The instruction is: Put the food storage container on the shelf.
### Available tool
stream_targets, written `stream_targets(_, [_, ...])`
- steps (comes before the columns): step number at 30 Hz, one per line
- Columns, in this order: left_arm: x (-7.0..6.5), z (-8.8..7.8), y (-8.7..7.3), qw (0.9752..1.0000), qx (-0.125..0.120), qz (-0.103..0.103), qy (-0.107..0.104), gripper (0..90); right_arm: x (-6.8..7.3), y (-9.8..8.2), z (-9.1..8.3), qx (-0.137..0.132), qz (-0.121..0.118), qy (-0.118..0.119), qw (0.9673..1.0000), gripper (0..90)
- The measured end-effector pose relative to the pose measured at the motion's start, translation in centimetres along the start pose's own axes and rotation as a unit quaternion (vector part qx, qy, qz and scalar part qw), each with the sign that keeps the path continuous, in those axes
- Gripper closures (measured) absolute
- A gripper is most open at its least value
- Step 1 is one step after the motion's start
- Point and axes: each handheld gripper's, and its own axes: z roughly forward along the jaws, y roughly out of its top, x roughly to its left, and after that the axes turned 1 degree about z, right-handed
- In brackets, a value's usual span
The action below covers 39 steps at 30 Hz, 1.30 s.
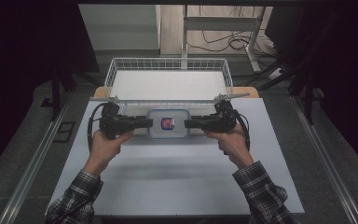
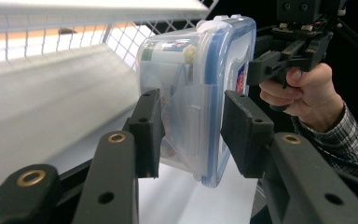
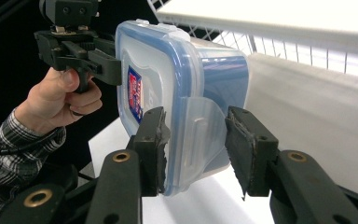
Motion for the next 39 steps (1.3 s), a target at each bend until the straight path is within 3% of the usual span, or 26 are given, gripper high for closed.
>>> stream_targets(12, [0.6,-0.6,4.3,0.9999,-0.011,0.003,0.006,58.6,-0.2,4.3,-0.1,-0.016,-0.002,-0.005,0.9999,57.9])
stream_targets(22, [1.8,-0.2,7.3,0.9998,-0.020,0.000,0.007,58.7,-1.5,7.3,-0.3,-0.032,0.000,-0.012,0.9994,57.6])
stream_targets(30, [3.2,0.5,8.9,0.9996,-0.027,-0.006,0.008,58.6,-2.8,9.0,0.0,-0.044,0.008,-0.022,0.9987,57.2])
stream_targets(39, [4.8,1.5,9.0,0.9990,-0.035,-0.024,0.010,58.0,-4.2,9.5,0.7,-0.041,0.031,-0.030,0.9982,57.0])
